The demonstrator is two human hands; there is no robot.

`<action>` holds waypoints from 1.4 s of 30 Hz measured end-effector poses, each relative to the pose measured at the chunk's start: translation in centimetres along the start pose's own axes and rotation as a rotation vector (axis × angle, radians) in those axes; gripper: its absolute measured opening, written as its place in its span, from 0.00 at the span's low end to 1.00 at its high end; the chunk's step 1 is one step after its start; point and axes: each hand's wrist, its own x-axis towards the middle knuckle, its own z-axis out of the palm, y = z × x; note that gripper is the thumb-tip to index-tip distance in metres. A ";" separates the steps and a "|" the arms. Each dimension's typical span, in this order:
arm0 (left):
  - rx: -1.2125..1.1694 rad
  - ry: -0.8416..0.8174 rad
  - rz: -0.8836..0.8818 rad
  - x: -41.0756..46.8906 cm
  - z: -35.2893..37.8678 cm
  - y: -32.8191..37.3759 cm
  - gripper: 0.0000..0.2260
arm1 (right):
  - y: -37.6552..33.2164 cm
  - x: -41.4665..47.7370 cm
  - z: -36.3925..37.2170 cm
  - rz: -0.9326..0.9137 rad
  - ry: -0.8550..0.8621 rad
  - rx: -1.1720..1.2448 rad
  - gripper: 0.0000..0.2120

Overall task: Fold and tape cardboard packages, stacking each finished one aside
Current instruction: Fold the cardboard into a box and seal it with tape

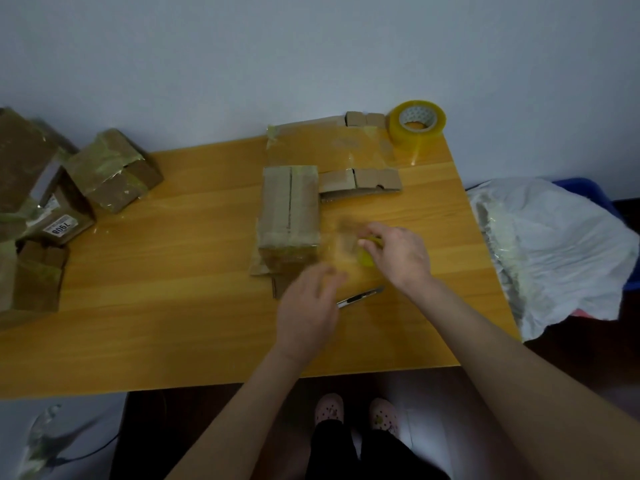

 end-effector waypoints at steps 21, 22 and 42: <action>-0.319 -0.233 -0.677 -2.1 -2.4 4.1 0.12 | -0.4 -0.2 -0.3 0.128 -0.009 0.027 0.09; -0.341 -0.199 -0.641 -1.1 -3.1 4.4 0.15 | -0.4 -0.3 -0.3 0.137 -0.007 0.024 0.10; -0.029 -0.449 -0.717 4.0 -2.8 4.0 0.16 | -2.0 -1.1 -0.4 0.074 0.000 -0.106 0.10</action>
